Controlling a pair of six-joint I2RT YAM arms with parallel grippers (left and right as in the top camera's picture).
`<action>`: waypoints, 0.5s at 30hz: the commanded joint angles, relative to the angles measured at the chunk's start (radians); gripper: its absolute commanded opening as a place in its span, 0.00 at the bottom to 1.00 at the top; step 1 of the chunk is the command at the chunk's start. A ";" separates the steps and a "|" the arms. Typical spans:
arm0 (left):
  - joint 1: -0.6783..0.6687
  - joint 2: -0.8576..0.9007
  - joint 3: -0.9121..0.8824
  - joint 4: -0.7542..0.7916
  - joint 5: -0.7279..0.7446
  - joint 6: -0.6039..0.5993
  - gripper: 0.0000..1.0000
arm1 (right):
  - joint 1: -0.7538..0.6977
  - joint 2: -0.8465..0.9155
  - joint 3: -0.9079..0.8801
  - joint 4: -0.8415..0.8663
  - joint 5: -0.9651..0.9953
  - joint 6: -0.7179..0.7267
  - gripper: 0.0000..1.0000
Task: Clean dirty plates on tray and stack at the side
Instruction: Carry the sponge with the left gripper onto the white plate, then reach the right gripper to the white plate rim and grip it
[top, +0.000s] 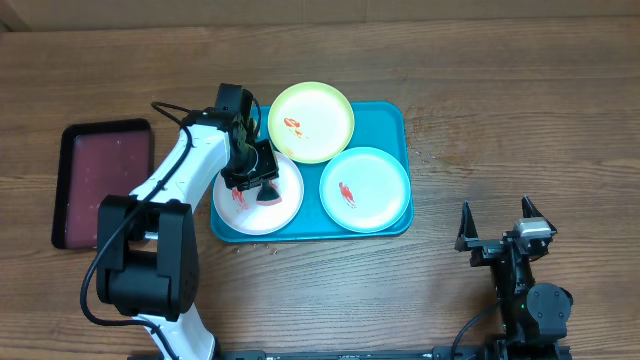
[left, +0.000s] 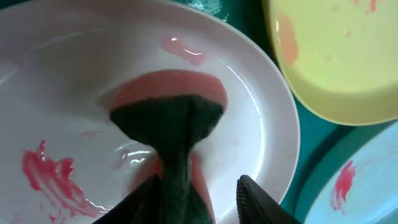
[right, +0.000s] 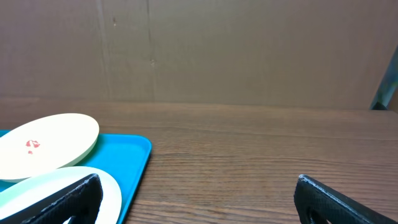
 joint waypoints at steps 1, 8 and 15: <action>0.006 -0.001 0.037 -0.023 0.062 0.069 0.43 | 0.002 -0.010 -0.010 0.018 0.007 -0.011 1.00; 0.148 -0.004 0.378 -0.336 0.066 0.140 0.41 | 0.004 -0.010 -0.010 0.200 -0.126 0.064 1.00; 0.270 -0.004 0.547 -0.463 0.066 0.180 0.83 | 0.003 0.009 0.118 0.525 -0.272 0.087 1.00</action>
